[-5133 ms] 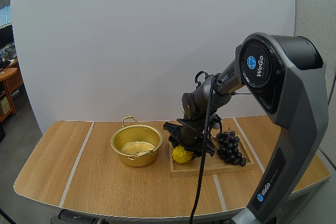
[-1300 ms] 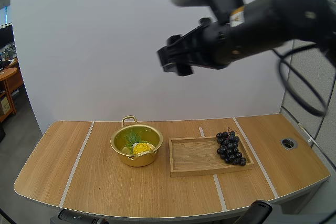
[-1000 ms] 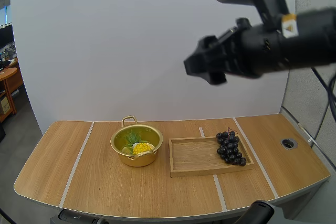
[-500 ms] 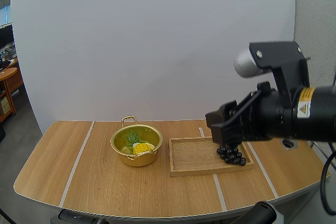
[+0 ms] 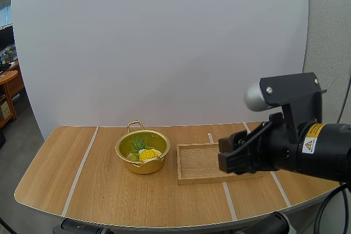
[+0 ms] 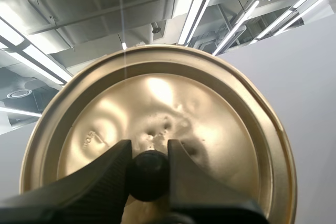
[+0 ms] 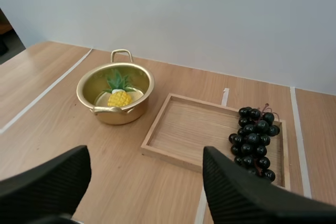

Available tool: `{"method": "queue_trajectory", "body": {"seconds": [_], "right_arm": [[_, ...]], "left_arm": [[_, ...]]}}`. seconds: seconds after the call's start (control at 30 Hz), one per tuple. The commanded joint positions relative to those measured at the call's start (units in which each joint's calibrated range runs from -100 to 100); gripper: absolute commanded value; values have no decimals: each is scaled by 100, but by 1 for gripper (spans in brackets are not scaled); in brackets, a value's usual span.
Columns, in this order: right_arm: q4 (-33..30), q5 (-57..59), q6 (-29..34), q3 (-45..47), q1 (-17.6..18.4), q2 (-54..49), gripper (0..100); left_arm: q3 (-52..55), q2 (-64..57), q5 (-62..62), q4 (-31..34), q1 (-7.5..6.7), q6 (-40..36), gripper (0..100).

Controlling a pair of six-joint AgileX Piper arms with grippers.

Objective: Open the pot, put the pineapple inside, and close it

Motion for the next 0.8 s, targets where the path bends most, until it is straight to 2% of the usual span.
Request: {"method": "queue_trajectory", "body": {"seconds": [0.0,0.33,0.77], "right_arm": [[340,106,-561,277,-39,-35,100],[636,-162,-1264,800,-39,-35,100],[762,-280,-1370,815,-39,-23,100]], "left_arm": [[-40,-16,-197,22,1,-41,0],[-40,-16,-197,22,1,-41,0],[-40,-16,-197,22,1,-41,0]]}}
